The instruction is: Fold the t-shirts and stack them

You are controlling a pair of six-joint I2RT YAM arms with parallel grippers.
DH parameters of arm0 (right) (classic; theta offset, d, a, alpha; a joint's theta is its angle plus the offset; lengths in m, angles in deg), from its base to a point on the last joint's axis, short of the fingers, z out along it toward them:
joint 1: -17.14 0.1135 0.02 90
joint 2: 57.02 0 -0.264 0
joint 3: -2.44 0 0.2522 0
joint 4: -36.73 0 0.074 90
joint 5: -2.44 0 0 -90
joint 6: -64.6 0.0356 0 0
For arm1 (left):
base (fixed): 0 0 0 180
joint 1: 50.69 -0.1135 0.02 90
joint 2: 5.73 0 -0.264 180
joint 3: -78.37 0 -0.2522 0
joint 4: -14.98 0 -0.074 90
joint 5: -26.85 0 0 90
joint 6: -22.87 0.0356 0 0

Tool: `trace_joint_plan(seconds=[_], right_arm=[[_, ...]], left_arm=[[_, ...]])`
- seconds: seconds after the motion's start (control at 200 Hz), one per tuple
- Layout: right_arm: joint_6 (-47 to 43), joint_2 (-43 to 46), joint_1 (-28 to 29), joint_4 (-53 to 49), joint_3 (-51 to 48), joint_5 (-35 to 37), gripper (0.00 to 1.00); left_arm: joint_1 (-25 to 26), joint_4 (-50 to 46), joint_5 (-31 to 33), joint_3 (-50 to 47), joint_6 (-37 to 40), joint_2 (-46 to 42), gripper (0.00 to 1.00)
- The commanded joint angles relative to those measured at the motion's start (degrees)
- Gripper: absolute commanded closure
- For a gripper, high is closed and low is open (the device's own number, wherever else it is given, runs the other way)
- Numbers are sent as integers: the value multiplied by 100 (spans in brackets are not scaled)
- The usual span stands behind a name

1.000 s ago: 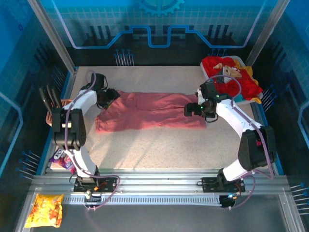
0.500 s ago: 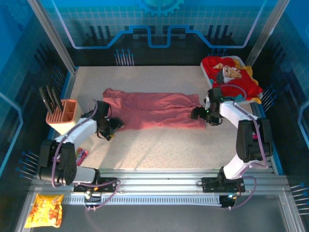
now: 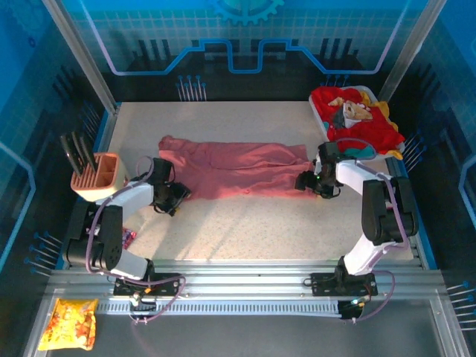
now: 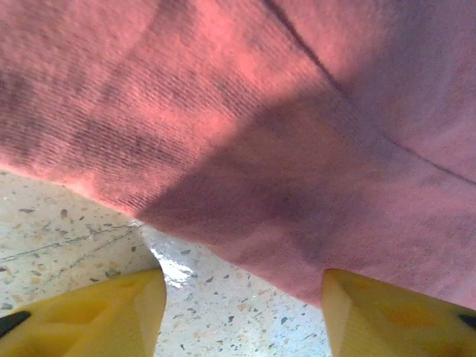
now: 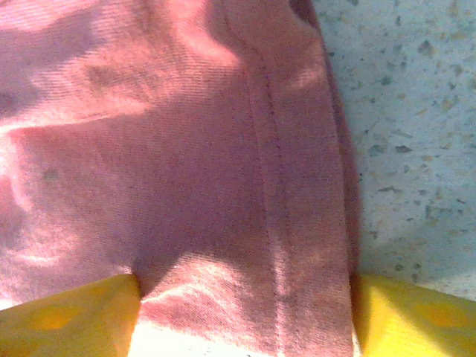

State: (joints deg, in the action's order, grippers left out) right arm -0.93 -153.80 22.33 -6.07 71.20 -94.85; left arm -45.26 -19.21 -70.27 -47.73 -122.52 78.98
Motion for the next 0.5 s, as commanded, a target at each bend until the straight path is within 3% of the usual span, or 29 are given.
trace_joint_plan(seconds=[0.0,0.05,0.295,0.355,0.42,0.495], right_arm=[[109,-71,0,181,-213,-246,41],[125,-31,22,213,-275,-253,46],[192,300,139,70,-579,-194,47],[207,411,212,11,-673,-169,44],[234,582,298,-119,-714,55,34],[243,806,308,-175,-774,196,33]], left_arm=[[28,599,367,-228,-188,101,47],[23,682,464,-252,-219,123,48],[11,761,870,499,190,809,51],[-27,686,887,812,340,1099,52],[-88,696,848,1101,476,1367,52],[-172,723,895,1404,649,1665,52]])
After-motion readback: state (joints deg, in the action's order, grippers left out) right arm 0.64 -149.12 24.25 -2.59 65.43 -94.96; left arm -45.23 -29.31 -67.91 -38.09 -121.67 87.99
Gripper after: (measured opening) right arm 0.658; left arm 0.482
